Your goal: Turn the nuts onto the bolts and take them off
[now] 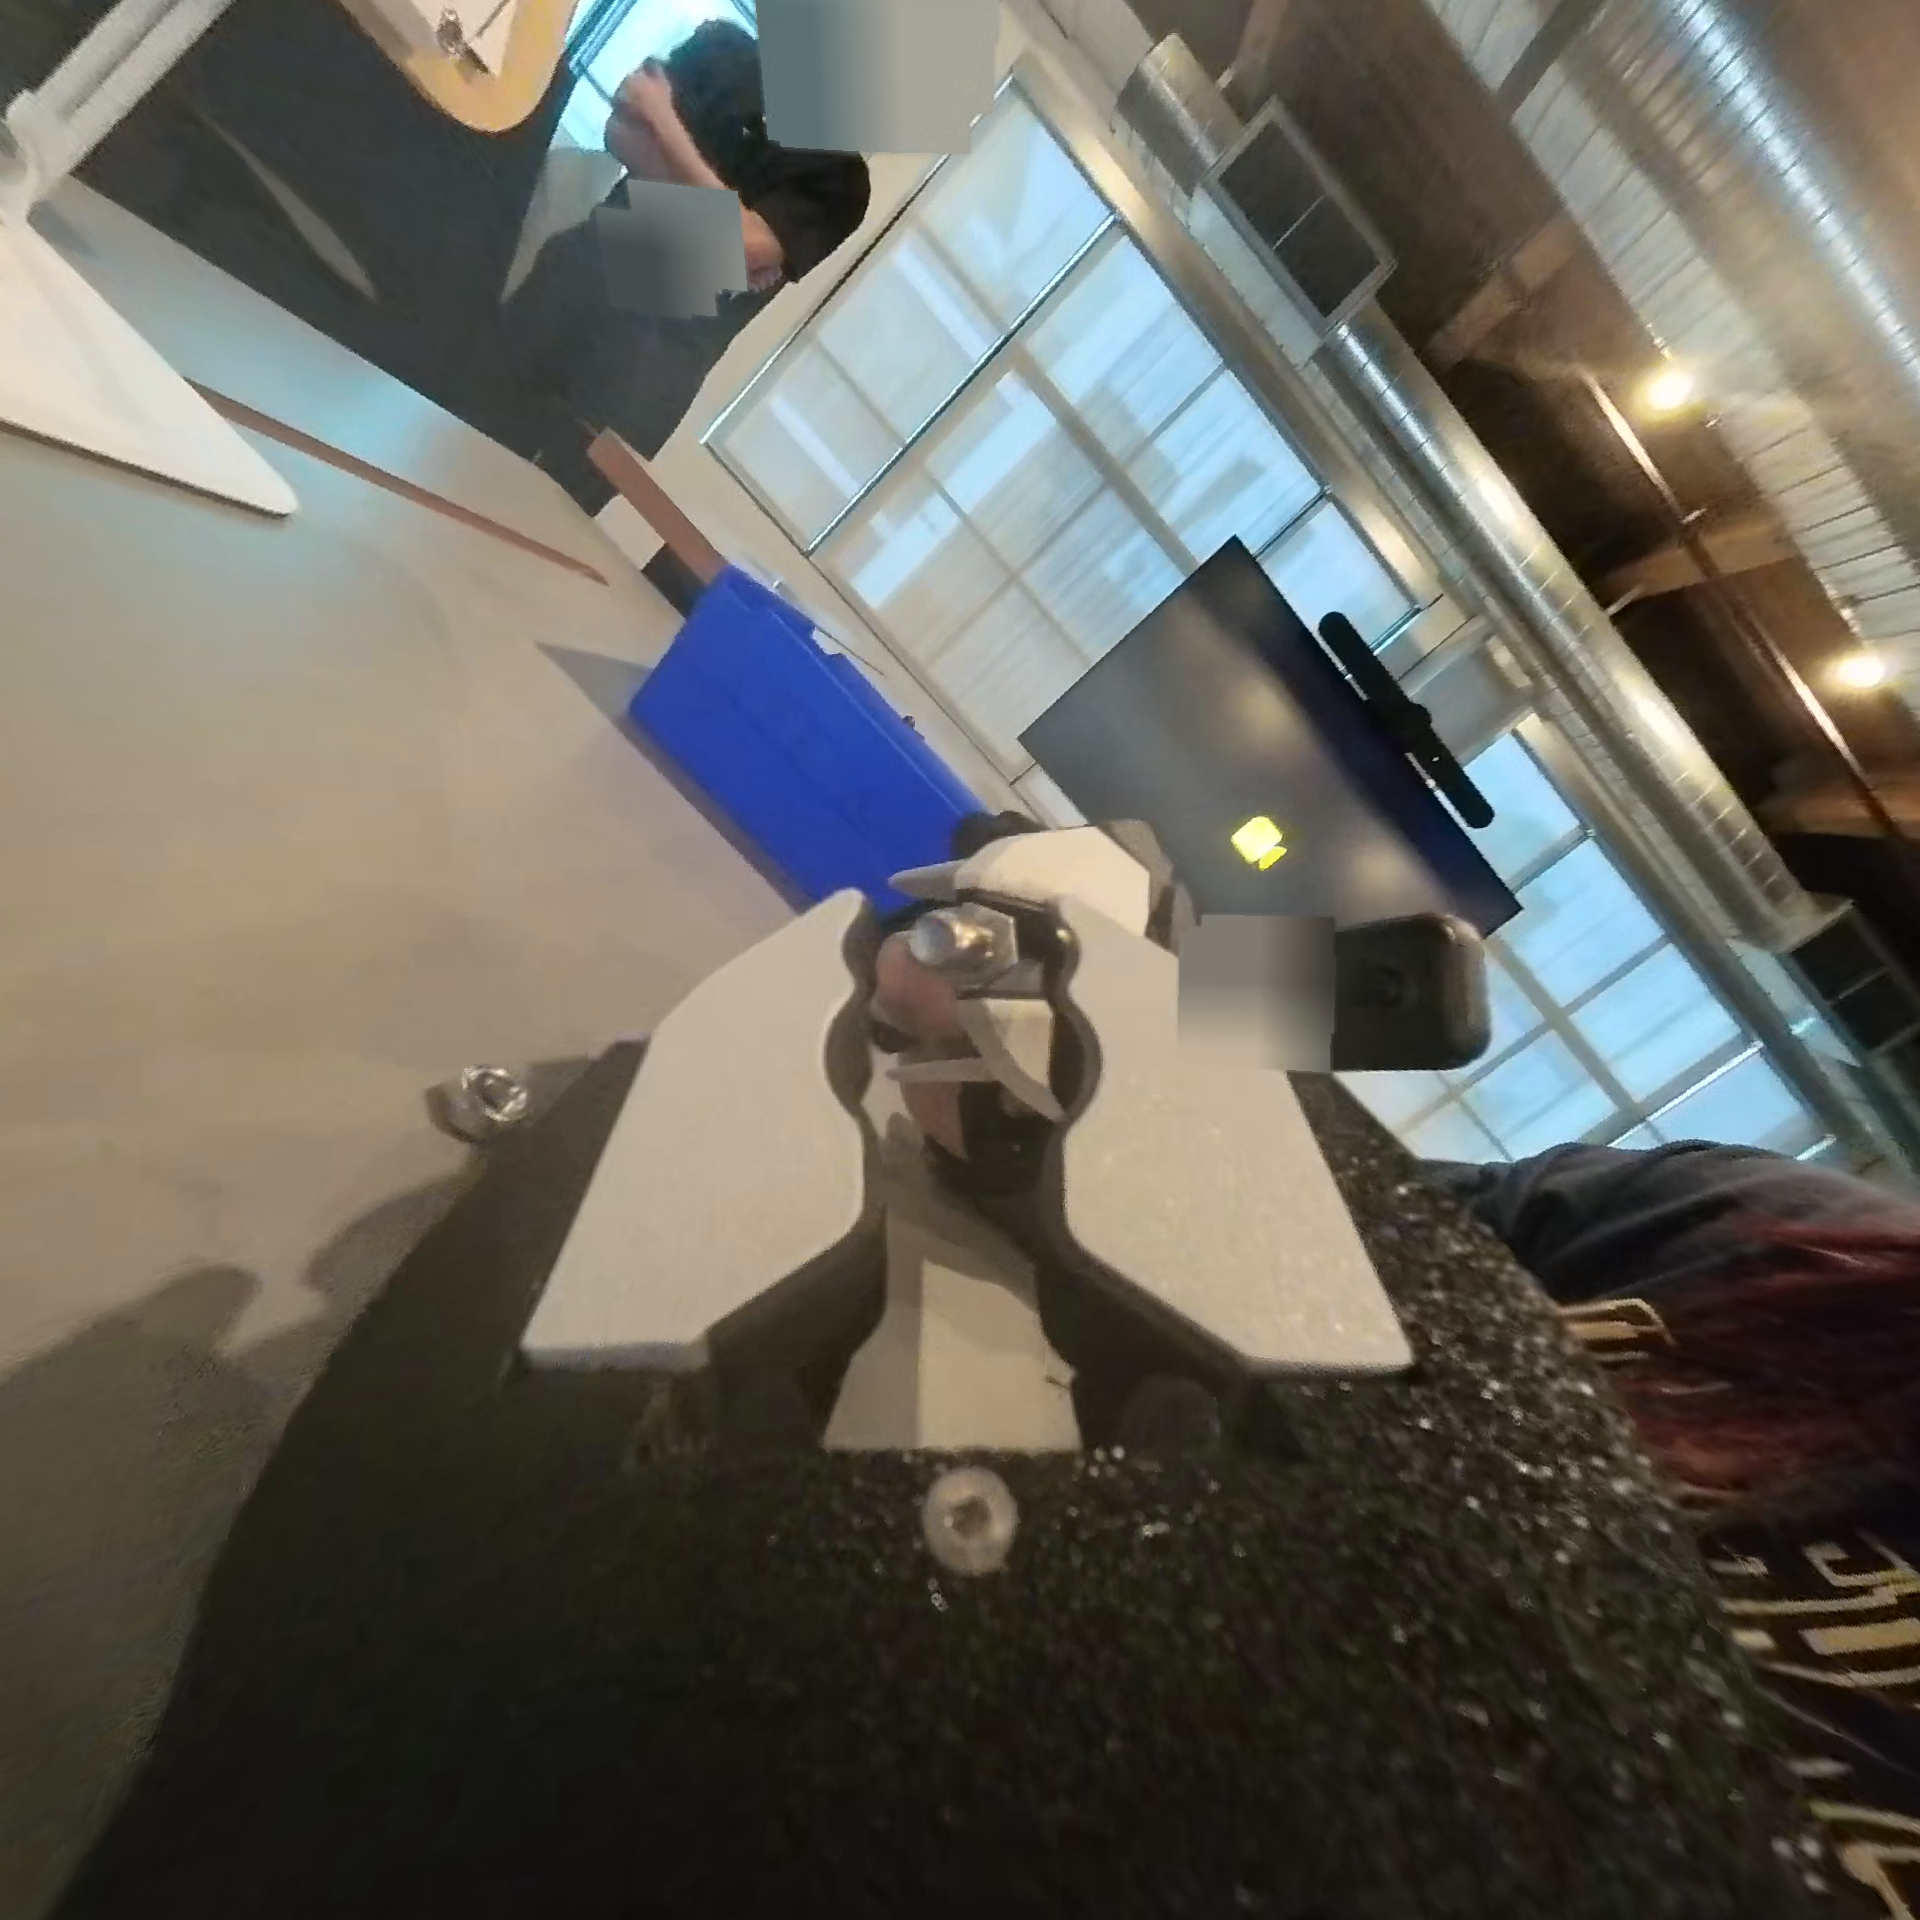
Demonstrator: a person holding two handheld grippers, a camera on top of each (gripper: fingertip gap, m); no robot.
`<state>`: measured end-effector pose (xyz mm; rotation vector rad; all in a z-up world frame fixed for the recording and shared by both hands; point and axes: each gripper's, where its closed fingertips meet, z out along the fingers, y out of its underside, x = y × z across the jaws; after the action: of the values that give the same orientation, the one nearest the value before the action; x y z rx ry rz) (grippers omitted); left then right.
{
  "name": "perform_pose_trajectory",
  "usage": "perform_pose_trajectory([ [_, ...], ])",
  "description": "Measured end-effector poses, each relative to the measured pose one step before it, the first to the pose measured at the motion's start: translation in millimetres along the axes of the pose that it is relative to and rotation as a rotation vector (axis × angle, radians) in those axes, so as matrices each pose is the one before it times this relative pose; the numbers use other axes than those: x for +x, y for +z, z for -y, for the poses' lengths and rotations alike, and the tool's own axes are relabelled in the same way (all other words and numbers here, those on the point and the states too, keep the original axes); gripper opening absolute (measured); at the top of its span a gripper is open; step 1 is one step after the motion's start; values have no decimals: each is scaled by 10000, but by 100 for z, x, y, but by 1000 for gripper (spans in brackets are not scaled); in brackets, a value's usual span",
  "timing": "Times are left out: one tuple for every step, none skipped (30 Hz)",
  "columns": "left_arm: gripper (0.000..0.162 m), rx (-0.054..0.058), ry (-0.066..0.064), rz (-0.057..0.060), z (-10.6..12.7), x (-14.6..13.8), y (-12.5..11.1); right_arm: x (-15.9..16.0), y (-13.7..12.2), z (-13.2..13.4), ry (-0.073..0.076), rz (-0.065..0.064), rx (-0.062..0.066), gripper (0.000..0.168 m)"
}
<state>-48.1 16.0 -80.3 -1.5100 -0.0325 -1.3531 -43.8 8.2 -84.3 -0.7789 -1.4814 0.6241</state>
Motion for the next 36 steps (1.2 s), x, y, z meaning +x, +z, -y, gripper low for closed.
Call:
perform_pose_trajectory([
  [19,107,-10,-122,113,138,-34,23,29,21,-2,-5,25,18],
  [18,64,0,-85,72,91,-40,24,13,18,13,-7,29,18],
  [17,-19,-43,-58,-5,64,-19,20,31,-2,-9,-5,1,18],
  [15,-59,-30,-59,-14,29,-39,10,2,38,-12,-9,55,18],
  [14,-49,16,-52,-6,47,-37,-68,-24,104,-74,-34,71,18],
  [12,-48,44,-23,-5,54,-23,-9,-15,36,-175,-12,76,18],
  [11,-104,101,1,-32,81,-30,-94,-97,6,-194,82,70,19],
  [10,-165,186,49,-15,90,-60,67,-224,-155,-131,35,-5,23],
  [10,-230,299,178,-24,17,-111,307,-309,-241,-81,-33,-83,27],
  [10,-349,484,328,-113,-92,-123,461,-344,-266,101,-77,-71,32],
  [9,-524,626,441,-307,-149,-75,555,-216,-296,317,-43,-17,35],
  [9,-709,775,530,-523,-199,39,627,-263,-415,483,-13,-15,35],
  [9,-837,943,593,-656,-223,166,768,-346,-526,567,-80,-77,35],
  [9,-911,942,601,-718,-256,308,688,-1117,-1070,553,-241,-122,35],
  [9,-928,895,443,-714,-114,444,767,-38,-424,479,-158,-79,35],
  [9,-873,745,355,-637,-88,523,468,-238,-429,419,-34,-69,34],
  [9,-802,568,262,-579,-59,582,386,83,-413,368,-13,-125,33],
  [9,-737,423,101,-575,86,614,307,17,-498,263,-53,-169,33],
  [9,-652,369,166,-498,-47,623,129,45,-342,158,31,-116,33],
  [10,-547,451,363,-399,-308,565,-17,71,-287,126,75,-88,32],
  [10,-584,480,295,-464,-204,517,-32,96,-313,116,61,-127,31],
  [10,-584,374,118,-474,8,488,-18,131,-325,75,43,-166,31],
  [9,-437,261,-80,-316,234,446,-105,157,-285,41,83,-148,30],
  [10,-241,179,-218,-97,352,382,-157,145,-240,40,106,-119,30],
  [10,-121,85,-241,-6,326,302,-113,134,-199,27,64,-101,30],
  [9,-104,-9,-151,-27,125,229,-86,103,-165,-1,43,-84,30],
  [10,-139,-17,-55,-116,-29,157,-81,95,-150,-8,46,-79,29],
  [10,-170,36,-2,-197,-50,131,-52,79,-134,3,39,-74,29],
  [9,-138,47,8,-182,-18,117,-40,77,-122,11,26,-64,29],
  [10,-92,22,-66,-132,89,129,-42,83,-101,14,34,-44,28],
  [9,-45,-9,-102,-72,136,151,-52,68,-84,21,42,-35,28],
  [9,-12,-28,-87,-42,107,155,-43,75,-86,23,33,-38,28],
  [10,44,-35,-59,56,59,105,-36,76,-92,17,22,-39,28],
  [9,52,-28,-50,68,28,28,-44,56,-81,3,32,-35,27],
  [9,13,-17,-30,14,9,33,-68,64,-76,-2,48,-46,27],
  [9,19,-6,5,-6,-14,5,-82,55,-91,2,55,-48,27],
])
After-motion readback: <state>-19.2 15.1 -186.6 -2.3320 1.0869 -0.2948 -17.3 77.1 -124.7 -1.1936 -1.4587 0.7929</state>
